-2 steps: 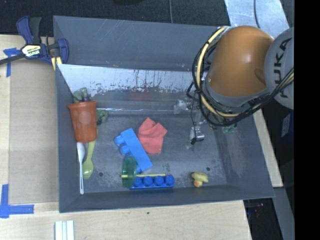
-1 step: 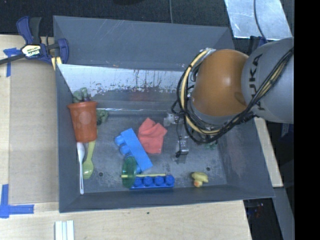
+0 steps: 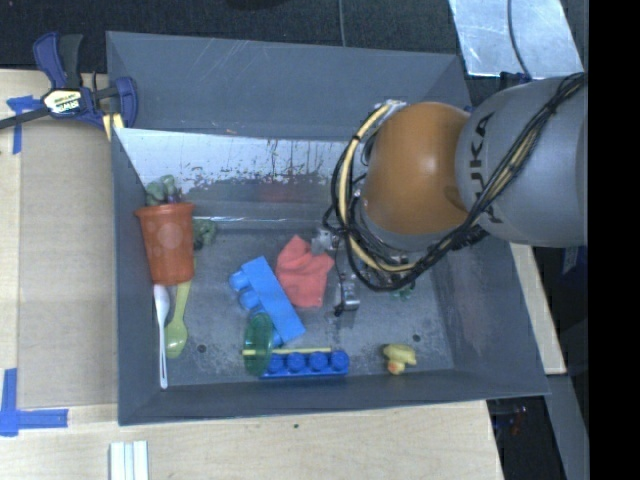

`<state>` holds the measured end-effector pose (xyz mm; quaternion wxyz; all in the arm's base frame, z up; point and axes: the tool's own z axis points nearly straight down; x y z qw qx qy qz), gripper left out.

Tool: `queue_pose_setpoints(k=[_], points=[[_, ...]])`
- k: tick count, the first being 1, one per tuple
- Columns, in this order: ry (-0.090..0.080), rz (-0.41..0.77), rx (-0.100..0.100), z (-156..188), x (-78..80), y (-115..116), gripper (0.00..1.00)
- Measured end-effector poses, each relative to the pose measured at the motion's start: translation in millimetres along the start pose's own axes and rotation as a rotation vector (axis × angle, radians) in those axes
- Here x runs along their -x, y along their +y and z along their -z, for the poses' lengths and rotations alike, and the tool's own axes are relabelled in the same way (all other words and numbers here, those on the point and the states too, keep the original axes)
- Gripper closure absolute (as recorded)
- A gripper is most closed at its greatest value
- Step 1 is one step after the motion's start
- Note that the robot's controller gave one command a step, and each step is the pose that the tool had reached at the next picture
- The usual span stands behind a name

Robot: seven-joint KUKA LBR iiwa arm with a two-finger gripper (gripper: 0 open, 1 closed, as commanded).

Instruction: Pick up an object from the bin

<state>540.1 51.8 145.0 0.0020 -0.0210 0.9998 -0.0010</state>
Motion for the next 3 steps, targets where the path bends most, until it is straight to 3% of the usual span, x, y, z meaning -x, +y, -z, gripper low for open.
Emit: queue_pose_setpoints(k=[1, 2, 3], points=[[-0.004, 0.198, 0.003, 14, 0.6, 8, 0.0], [-0.015, 0.134, 0.002, -33, 63.1, 24, 0.0], [-0.007, 0.102, 0.002, -66, 91.5, 25, 0.0]])
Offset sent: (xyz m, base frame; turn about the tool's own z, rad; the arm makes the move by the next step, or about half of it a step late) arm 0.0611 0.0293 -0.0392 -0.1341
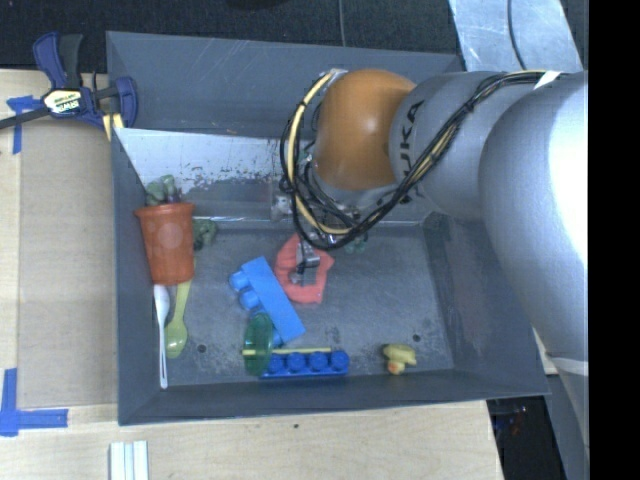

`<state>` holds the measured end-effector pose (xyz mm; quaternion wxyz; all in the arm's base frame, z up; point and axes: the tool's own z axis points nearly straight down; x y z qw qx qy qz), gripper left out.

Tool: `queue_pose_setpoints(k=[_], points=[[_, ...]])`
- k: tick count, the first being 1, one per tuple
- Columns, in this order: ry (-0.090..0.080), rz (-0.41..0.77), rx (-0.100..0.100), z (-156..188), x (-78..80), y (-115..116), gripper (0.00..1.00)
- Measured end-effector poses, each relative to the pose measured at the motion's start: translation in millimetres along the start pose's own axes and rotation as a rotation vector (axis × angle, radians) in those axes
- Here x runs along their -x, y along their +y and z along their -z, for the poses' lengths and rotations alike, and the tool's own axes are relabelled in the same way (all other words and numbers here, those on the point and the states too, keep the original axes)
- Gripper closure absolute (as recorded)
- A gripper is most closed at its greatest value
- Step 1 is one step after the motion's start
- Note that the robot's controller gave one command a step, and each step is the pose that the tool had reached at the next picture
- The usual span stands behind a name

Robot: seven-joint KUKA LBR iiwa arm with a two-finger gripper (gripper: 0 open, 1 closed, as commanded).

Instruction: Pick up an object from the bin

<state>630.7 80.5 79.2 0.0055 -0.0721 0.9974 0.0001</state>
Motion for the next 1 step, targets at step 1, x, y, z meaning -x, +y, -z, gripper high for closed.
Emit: queue_pose_setpoints(k=[1], points=[[-0.007, 0.127, 0.0, 1.7, -8.4, -36.6, 0.0]])
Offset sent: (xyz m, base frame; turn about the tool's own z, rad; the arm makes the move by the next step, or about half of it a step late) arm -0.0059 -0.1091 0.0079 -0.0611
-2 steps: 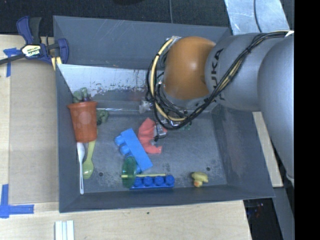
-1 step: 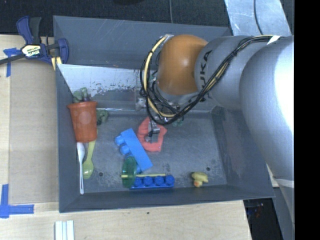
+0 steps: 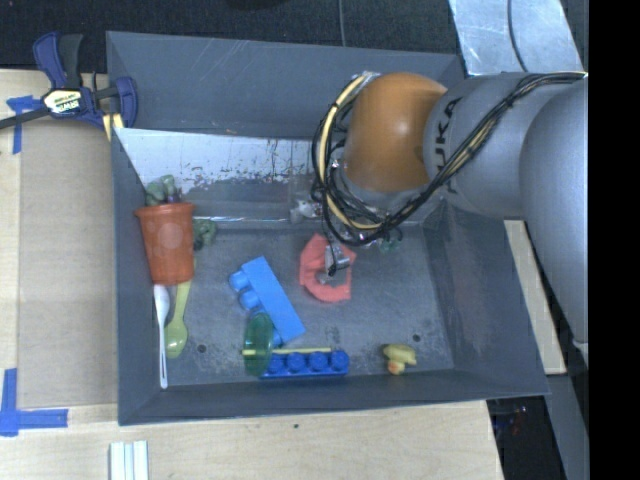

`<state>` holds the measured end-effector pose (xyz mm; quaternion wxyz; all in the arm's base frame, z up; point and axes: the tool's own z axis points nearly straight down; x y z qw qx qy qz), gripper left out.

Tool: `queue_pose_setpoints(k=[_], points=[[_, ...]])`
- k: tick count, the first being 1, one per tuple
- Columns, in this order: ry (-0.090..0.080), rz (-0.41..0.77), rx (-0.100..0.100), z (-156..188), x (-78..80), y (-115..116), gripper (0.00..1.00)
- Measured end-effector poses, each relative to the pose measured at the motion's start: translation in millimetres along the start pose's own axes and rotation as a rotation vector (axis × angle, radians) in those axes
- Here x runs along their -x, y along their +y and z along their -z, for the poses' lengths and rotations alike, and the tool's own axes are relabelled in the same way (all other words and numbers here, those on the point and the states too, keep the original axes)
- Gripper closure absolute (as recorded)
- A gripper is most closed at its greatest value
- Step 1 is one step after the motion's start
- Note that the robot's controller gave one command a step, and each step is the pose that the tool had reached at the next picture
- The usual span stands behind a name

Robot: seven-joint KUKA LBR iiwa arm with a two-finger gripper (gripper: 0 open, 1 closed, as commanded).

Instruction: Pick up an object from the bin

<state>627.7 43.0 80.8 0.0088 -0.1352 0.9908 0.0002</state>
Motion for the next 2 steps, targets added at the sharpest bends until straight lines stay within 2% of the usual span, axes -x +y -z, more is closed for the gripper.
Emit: queue_pose_setpoints(k=[1, 2], points=[[0.0, -0.068, 0.001, 7.3, -20.9, -69.5, 1.0], [0.0, -0.067, 0.001, 7.3, -20.9, -69.4, 1.0]])
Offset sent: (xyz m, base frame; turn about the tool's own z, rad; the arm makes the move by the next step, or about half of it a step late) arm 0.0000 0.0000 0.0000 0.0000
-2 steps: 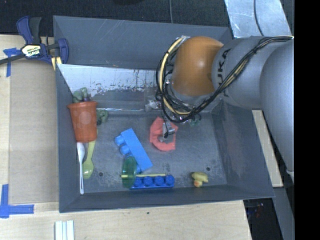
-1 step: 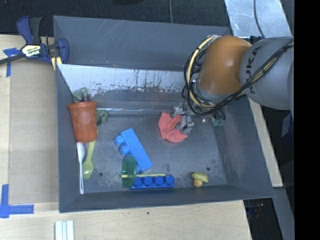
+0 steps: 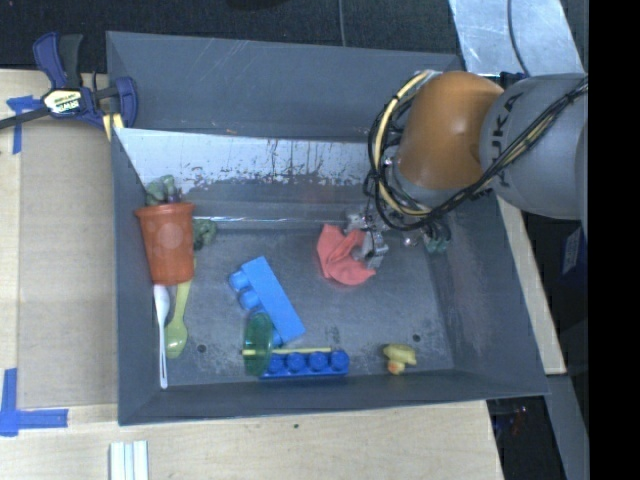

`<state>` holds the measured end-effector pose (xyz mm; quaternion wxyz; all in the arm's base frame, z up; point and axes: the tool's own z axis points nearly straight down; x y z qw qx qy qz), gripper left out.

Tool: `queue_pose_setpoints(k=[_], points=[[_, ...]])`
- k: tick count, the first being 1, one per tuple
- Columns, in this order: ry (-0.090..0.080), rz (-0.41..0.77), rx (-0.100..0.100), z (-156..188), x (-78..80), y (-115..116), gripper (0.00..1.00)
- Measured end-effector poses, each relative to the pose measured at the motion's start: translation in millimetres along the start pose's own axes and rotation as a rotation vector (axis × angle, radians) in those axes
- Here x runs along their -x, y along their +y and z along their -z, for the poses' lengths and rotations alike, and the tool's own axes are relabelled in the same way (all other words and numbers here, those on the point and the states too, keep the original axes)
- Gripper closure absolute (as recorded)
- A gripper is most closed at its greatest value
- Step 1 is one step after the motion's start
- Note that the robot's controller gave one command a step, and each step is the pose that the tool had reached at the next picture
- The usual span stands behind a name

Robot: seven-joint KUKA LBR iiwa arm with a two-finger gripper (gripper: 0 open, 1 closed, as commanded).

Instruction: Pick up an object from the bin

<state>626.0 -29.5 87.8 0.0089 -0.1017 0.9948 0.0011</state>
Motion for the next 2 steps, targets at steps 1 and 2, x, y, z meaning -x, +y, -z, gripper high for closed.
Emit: queue_pose_setpoints(k=[1, 2], points=[[-0.001, 0.267, -0.001, -6, 0.8, 5, 1.0], [0.002, 0.427, 0.002, 55, -1.0, 10, 1.0]])
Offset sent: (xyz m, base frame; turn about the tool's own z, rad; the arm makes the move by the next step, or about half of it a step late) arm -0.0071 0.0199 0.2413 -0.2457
